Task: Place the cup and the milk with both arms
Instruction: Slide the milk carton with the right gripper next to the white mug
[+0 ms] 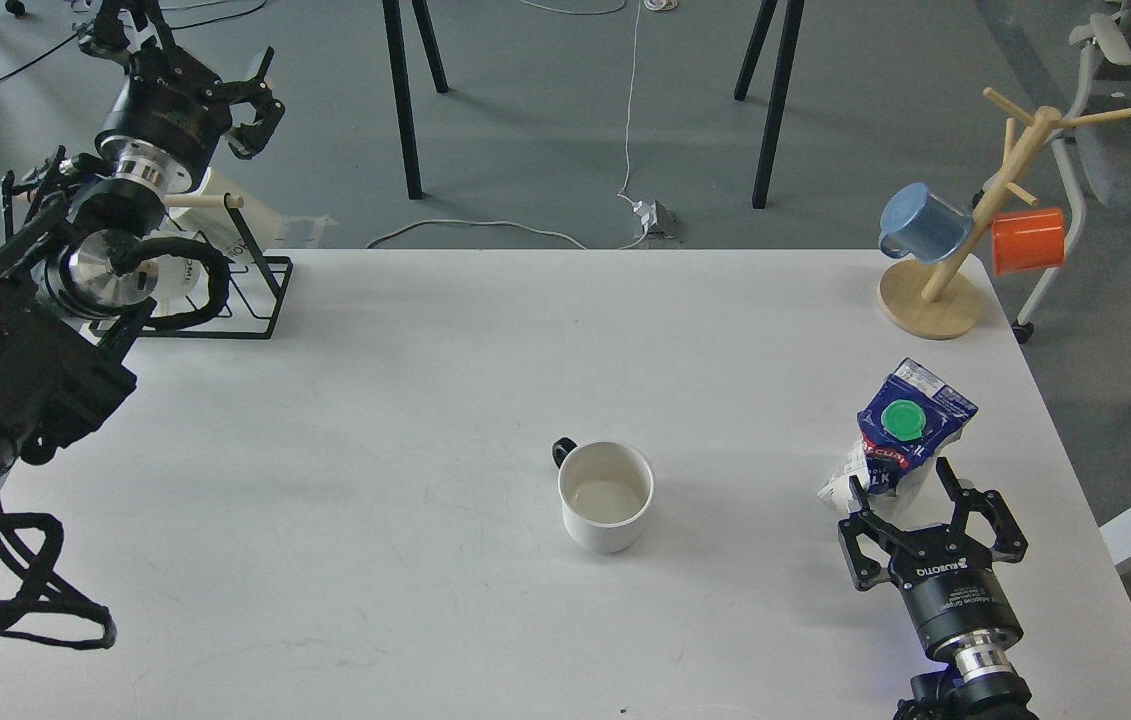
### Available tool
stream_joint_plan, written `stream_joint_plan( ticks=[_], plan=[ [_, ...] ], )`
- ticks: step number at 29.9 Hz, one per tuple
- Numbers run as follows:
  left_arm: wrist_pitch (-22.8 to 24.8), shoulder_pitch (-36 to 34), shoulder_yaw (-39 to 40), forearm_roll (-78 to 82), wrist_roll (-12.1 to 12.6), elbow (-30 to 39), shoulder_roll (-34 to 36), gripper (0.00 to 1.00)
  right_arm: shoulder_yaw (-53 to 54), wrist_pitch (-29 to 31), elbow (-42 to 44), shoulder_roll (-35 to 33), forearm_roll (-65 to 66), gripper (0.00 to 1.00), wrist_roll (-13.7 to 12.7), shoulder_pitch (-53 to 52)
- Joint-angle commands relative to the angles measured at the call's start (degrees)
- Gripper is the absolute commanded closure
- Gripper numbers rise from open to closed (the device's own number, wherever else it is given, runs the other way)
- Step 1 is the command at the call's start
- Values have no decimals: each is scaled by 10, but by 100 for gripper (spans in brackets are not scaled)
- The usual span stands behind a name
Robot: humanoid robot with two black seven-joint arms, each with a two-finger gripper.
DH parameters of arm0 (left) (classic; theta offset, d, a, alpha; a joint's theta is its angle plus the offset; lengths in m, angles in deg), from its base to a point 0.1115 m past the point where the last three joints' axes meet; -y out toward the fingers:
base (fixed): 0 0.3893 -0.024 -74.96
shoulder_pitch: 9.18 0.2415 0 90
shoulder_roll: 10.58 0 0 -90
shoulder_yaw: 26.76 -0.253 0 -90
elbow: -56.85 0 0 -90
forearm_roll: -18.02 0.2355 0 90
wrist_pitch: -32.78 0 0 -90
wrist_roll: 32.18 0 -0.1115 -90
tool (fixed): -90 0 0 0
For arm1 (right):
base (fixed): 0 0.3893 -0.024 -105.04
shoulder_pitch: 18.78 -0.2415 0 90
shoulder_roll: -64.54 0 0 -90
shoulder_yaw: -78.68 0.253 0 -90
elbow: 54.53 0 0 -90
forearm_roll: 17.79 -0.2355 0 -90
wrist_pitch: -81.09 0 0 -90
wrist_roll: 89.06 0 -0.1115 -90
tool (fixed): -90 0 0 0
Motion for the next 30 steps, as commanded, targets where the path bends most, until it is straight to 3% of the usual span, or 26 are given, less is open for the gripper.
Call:
stream_joint_plan(
  ticks=[1,10,30],
  plan=[
    [-1,-1,0,0,0,0,0,1,-1,0,0,-1,0,65,-1,0],
    [-2,-1,0,0,0,0,0,1,-2,0,-1,-2,0,81,-1,2],
    [-5,-1,-11,0,0,0,14,1,-101,0,-70,31,0,84,-4,-1]
  ],
)
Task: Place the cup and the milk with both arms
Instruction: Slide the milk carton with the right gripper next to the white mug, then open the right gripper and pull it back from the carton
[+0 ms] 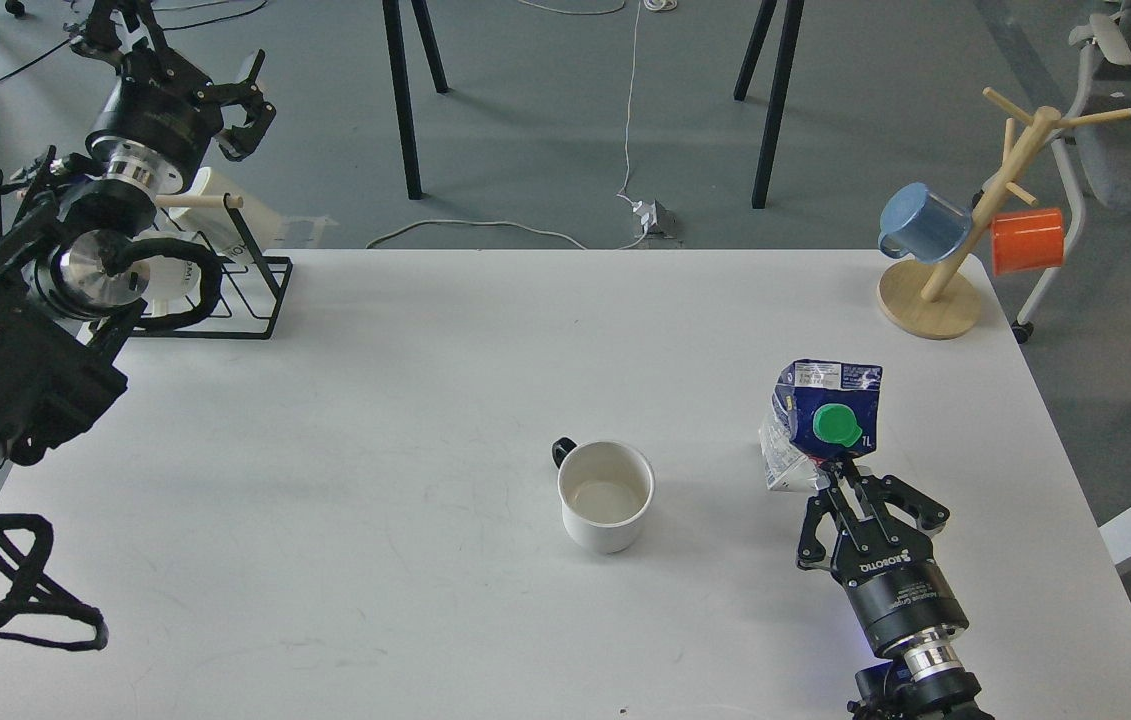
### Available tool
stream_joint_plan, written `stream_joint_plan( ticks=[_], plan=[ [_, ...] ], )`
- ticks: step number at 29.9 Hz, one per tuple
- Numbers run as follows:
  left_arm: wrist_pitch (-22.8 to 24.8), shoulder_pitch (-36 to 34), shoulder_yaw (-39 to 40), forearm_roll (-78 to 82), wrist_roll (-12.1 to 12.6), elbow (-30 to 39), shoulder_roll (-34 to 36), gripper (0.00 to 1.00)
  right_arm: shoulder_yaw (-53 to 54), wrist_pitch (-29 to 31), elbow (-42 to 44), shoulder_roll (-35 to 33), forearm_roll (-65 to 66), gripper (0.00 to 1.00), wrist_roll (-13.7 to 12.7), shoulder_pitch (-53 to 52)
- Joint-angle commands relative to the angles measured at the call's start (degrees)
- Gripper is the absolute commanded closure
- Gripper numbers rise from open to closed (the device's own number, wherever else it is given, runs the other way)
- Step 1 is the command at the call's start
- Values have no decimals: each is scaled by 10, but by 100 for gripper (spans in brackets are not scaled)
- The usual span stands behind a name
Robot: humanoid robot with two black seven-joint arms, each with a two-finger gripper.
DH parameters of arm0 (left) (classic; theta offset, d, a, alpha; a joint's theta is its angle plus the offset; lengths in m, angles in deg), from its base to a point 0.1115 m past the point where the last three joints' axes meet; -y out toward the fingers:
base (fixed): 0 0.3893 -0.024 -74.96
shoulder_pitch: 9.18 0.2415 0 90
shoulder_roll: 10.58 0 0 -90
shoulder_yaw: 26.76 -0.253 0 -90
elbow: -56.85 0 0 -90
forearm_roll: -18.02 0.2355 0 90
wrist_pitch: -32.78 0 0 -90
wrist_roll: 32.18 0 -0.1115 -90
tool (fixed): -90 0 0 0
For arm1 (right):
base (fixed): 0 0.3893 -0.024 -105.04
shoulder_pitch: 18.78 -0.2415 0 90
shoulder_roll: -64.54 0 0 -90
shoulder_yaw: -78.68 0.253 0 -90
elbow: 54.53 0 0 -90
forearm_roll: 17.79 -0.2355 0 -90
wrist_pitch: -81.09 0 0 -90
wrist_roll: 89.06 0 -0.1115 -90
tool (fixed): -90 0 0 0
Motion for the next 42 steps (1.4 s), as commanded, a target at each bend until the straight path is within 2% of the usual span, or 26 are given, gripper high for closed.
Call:
stream_joint_plan(
  ticks=[1,7,16,22,24,26,30,32,34,42],
  plan=[
    [-1,0,0,0,0,-1,6,1,-36,0,-3,22,1,84,0,-3],
    [0,0,-1,0,-1,-2,11,1,-80,0,-3,33,3,83,0,-6],
    [0,9,-1,0,0,-2,11,1,-88,0,25,37,9,82,-1,-11],
    [1,10,-3,0,1,-2,11,1,-99,0,31,39,9,75,1,-23],
    [1,10,-3,0,1,-2,11,1,-99,0,31,39,8,71,1,-23],
    [2,10,-3,0,1,-2,11,1,-100,0,31,39,8,60,0,-23],
    [2,10,-3,0,1,-2,11,1,-100,0,30,33,8,46,-1,-24],
    [3,10,-4,0,1,-2,11,1,-100,0,30,33,8,31,-2,-23],
    [4,11,-6,0,1,-2,11,1,-100,0,30,33,9,3,-2,-23],
    [3,12,-6,0,0,-2,12,1,-105,0,23,23,10,2,-1,-9]
  ],
)
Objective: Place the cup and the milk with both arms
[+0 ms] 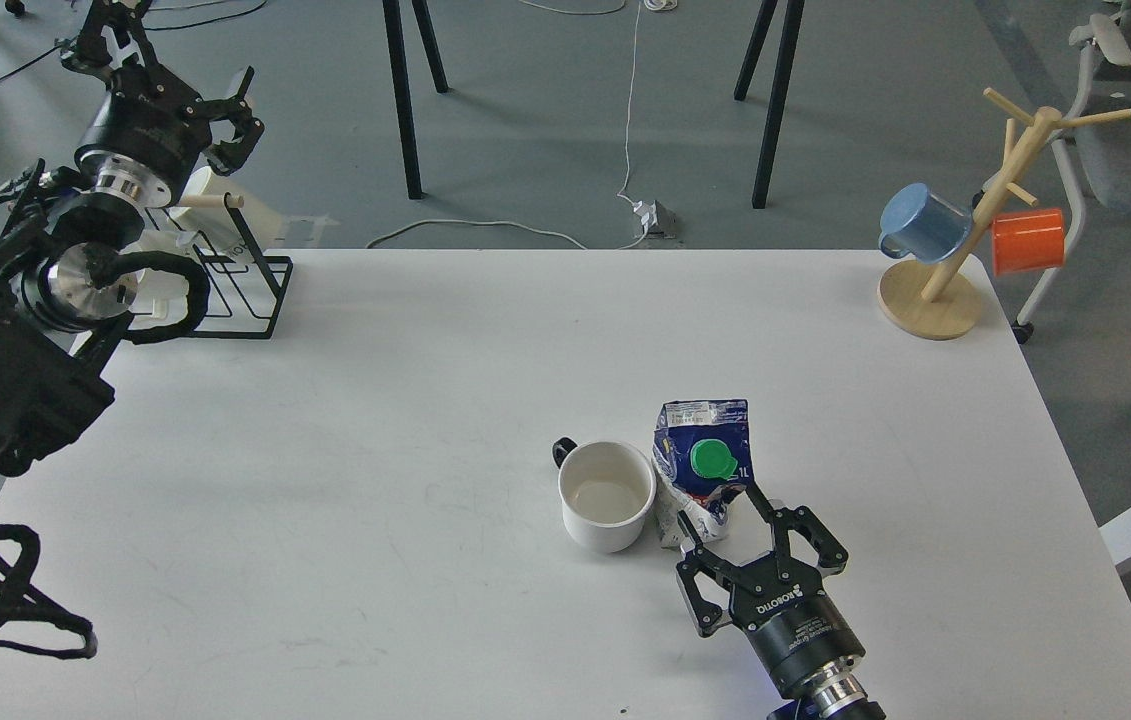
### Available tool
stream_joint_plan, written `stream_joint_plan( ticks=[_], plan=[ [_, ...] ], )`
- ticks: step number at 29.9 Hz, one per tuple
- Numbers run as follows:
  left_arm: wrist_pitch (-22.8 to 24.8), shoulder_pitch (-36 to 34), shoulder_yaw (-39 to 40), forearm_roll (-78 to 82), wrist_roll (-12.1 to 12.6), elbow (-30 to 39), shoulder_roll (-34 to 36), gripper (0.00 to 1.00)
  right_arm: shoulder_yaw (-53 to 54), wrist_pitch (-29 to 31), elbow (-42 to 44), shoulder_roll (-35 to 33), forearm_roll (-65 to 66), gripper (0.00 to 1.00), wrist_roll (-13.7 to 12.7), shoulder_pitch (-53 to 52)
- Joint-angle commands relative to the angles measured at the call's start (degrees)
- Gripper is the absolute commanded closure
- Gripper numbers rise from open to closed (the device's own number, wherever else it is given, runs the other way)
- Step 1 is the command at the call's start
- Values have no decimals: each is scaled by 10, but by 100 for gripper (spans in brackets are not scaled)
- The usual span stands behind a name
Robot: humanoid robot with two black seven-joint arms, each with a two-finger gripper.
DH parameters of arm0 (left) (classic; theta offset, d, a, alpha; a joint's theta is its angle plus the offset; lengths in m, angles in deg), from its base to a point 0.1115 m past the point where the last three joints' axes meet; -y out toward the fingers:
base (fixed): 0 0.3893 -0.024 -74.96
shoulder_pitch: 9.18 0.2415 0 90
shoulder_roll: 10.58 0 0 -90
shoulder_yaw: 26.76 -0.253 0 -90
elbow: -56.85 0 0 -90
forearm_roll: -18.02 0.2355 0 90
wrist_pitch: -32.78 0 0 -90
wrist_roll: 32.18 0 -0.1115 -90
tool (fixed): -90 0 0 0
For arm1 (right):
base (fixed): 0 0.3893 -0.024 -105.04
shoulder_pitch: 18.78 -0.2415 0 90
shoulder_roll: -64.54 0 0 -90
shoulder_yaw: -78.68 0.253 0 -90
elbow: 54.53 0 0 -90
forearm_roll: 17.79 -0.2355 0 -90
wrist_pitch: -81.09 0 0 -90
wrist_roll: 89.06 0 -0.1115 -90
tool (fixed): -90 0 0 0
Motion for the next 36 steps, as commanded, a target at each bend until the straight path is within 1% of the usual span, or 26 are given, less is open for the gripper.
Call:
stream_joint_plan(
  ticks=[1,6,9,12,14,16,18,21,23,25,30,33,36],
  plan=[
    [-1,-1,1,0,-1,0,1,1,-5,0,-2,-17,0,2,0,11],
    [0,-1,1,0,-1,0,1,1,-9,0,-4,-48,0,1,0,36],
    [0,0,1,0,-1,0,7,1,-5,0,-26,-75,0,1,1,71],
    [0,-1,1,-1,-1,0,9,1,5,0,-31,-129,0,1,5,105],
    [-1,-1,1,-1,-1,0,13,1,20,0,-31,-172,-1,1,6,112],
    [0,-1,2,-1,-2,0,14,1,44,0,-32,-202,-3,1,8,113],
    [0,0,3,-3,-1,0,14,0,90,0,-38,-231,-3,0,18,113],
    [-2,0,3,-3,-2,0,12,0,172,0,-42,-244,-3,0,41,102],
    [-3,0,4,-5,-3,-1,10,0,229,0,-40,-244,-2,0,46,64],
    [0,1,8,-7,-3,-1,10,0,257,0,-36,-249,-2,0,45,13],
    [4,4,9,-38,-1,-1,9,0,260,0,-4,-268,-9,0,42,-148],
    [6,7,8,-48,-1,-1,8,0,243,0,54,-271,-8,0,36,-249],
    [8,11,9,-50,-1,-1,6,0,185,0,157,-261,-9,0,31,-377]
  ],
)
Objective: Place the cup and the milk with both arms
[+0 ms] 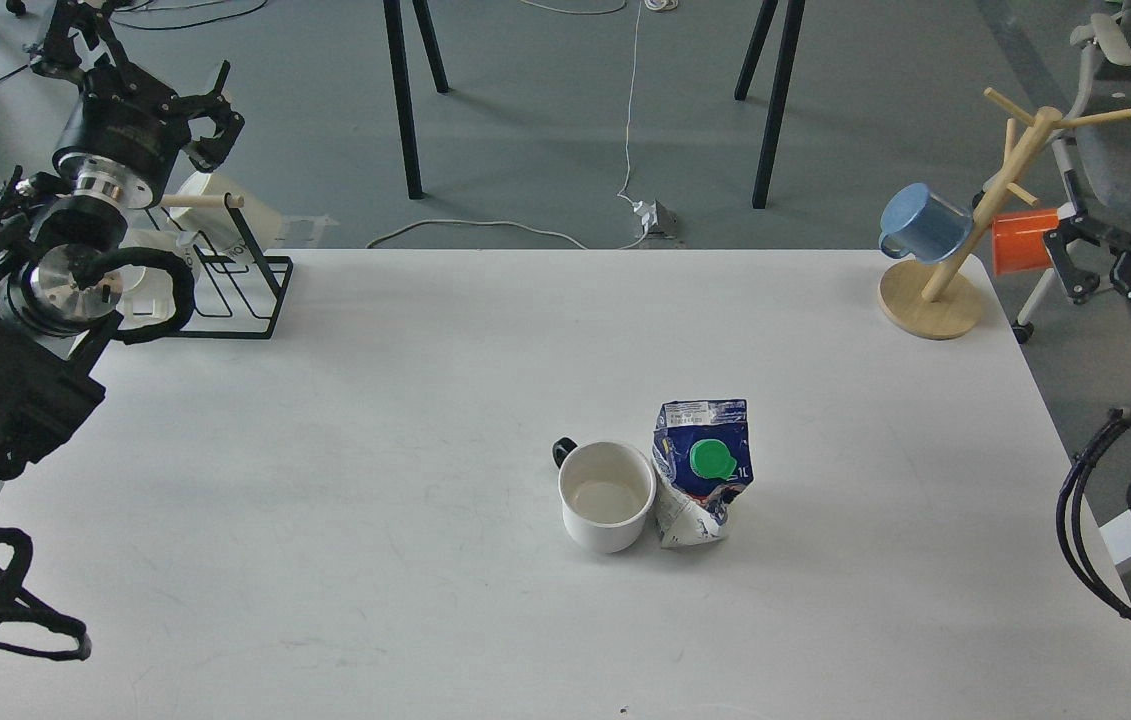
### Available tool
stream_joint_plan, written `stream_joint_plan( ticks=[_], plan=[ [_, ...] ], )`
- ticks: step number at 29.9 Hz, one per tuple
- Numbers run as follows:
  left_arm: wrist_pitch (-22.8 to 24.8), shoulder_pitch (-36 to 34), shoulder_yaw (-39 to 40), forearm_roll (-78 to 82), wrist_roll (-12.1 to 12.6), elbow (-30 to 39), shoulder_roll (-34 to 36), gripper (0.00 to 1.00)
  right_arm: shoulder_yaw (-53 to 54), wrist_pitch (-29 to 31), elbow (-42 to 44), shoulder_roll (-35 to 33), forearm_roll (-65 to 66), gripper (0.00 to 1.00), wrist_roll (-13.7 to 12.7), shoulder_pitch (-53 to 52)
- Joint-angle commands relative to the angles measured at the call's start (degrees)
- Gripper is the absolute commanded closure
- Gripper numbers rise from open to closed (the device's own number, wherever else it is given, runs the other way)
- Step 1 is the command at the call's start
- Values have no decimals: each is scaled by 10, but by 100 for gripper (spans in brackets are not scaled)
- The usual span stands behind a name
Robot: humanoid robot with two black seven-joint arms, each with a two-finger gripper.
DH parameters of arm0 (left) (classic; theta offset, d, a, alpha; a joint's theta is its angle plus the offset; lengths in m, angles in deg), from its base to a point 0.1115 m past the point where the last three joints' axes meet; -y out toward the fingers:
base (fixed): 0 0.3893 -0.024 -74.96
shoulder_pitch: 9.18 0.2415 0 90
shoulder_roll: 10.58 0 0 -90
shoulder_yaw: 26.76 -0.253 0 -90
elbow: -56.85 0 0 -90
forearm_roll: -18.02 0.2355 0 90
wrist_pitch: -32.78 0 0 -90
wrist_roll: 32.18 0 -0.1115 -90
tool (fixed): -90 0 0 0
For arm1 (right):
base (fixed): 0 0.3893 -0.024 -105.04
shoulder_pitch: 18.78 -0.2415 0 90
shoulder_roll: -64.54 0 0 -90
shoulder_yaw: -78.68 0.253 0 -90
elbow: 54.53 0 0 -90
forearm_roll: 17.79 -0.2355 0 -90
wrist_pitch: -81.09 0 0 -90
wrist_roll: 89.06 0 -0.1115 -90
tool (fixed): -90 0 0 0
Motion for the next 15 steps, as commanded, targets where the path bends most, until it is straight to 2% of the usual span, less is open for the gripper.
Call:
stream_joint_plan(
  ticks=[1,4,8,11,15],
  plan=[
    [3,2,0,-5,-1,0,-2,0,-67,0,127,13,-1,1,-6,-159],
    [3,3,2,-16,-1,-1,-6,0,-106,0,246,56,-20,1,-22,-258],
    [3,6,2,-38,-1,4,-11,0,-115,0,298,100,-70,1,-83,-297],
    [2,6,4,-39,-1,6,-10,0,-110,0,299,129,-68,0,-79,-299],
    [1,2,2,-39,-1,6,-7,0,-117,0,300,133,-65,0,-71,-300]
  ],
)
